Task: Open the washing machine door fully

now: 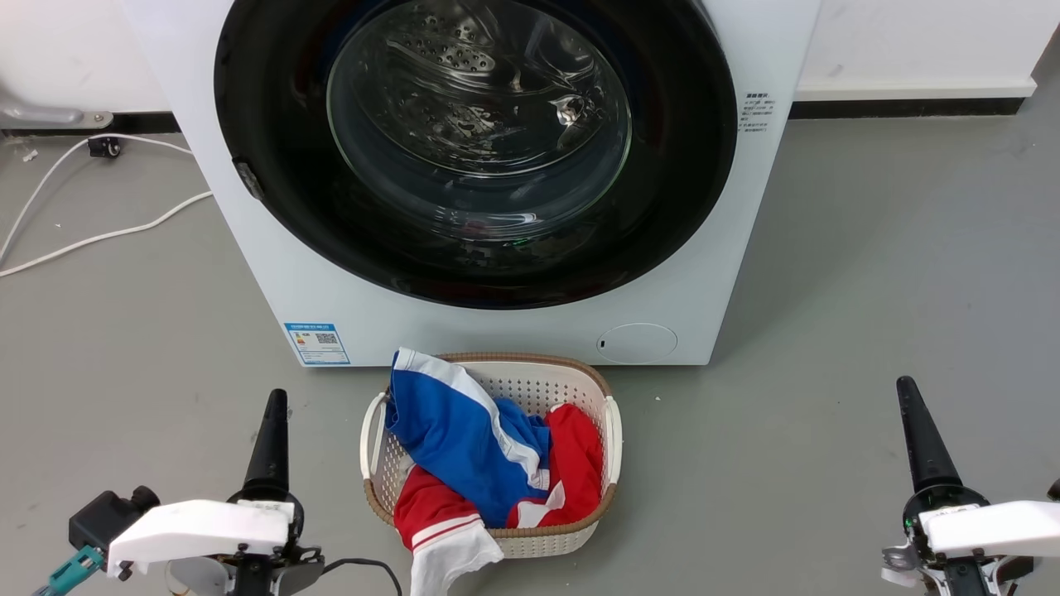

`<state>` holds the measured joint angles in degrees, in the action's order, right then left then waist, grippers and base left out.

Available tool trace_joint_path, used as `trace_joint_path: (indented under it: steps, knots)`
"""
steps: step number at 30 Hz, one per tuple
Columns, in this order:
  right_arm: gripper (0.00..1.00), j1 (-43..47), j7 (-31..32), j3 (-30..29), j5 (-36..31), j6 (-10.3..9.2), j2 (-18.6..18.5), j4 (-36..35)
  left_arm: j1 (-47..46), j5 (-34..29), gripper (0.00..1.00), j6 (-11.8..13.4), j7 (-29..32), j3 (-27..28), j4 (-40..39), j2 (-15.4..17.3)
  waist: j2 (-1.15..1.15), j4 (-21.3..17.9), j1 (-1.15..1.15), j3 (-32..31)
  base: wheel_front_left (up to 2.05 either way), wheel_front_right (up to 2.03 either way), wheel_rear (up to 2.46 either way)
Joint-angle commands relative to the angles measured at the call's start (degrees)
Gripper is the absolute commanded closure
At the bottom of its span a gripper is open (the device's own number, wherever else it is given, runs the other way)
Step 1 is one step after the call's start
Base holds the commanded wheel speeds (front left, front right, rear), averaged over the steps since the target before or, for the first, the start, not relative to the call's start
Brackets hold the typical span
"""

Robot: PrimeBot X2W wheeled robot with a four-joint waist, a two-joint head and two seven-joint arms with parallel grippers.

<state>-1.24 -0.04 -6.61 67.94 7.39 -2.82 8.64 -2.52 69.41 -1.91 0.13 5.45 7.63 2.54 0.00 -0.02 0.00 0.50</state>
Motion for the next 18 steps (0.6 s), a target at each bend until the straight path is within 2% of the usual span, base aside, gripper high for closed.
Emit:
trace_joint_path:
  steps: [1,2,10,18]
  knots:
    - [0.00,-0.42,-0.67,0.34,-3.50,0.05,-0.18,-2.07,-0.19,-3.44,0.00,0.58,-0.73,-0.56,-1.98,0.21,0.00,0.01,0.00,0.03,0.00,0.00,0.00]
    - [0.00,-0.15,-1.11,0.75,-6.46,0.05,-0.18,-2.95,0.00,-6.29,0.00,1.18,-1.18,-1.09,-2.55,0.21,0.00,0.01,0.00,0.05,0.00,0.00,0.00]
    - [0.00,1.00,-2.83,2.54,-19.08,0.06,-0.17,-6.03,0.70,-17.35,0.00,3.57,-2.90,-3.50,-3.86,0.58,0.00,-0.03,0.00,0.07,0.00,0.00,0.00]
    - [0.00,2.02,-4.23,3.28,-27.46,0.07,-0.16,-7.25,1.25,-23.97,0.00,5.37,-4.30,-5.83,-5.17,1.89,0.00,-0.02,0.00,0.01,0.00,0.00,0.00]
